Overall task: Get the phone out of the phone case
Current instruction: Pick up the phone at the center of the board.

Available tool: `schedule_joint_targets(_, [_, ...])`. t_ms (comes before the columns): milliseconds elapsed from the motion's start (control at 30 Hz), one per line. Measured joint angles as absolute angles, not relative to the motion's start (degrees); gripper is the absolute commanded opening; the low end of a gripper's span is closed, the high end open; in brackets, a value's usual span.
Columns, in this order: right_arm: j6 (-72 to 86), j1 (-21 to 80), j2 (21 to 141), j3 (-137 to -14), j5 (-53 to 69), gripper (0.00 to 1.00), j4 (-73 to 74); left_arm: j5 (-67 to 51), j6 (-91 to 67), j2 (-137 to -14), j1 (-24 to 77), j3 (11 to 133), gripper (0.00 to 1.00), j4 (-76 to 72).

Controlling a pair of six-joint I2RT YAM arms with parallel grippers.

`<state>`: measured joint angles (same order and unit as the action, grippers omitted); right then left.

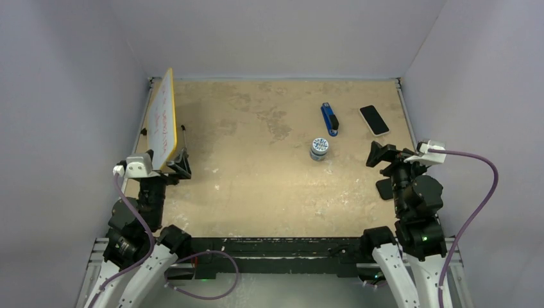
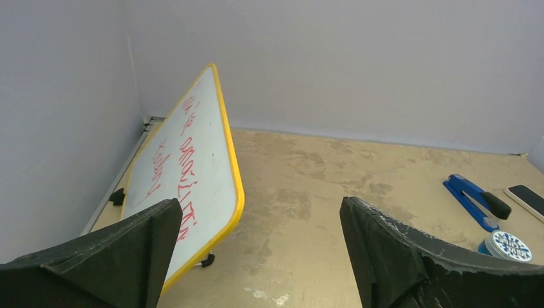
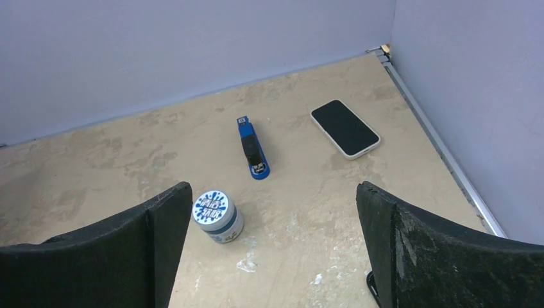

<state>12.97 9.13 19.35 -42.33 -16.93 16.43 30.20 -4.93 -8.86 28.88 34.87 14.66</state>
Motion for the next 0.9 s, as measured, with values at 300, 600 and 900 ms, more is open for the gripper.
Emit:
schedule_joint_targets(300, [12.8,9.1,19.5,-42.3,-17.0,0.99,16.4,25.1,-4.9,-8.9,28.9,34.9,1.00,14.3])
schedule_joint_targets(600, [13.8,9.1,26.8,-45.2,-15.5,0.99,20.2,21.0,-5.3,-8.4,28.9,34.9,1.00,14.7])
schedule_joint_targets(900, [16.6,9.1,44.0,-51.1,-17.5,0.99,25.9,18.4,-5.4,-5.5,28.9,34.9,1.00,14.7])
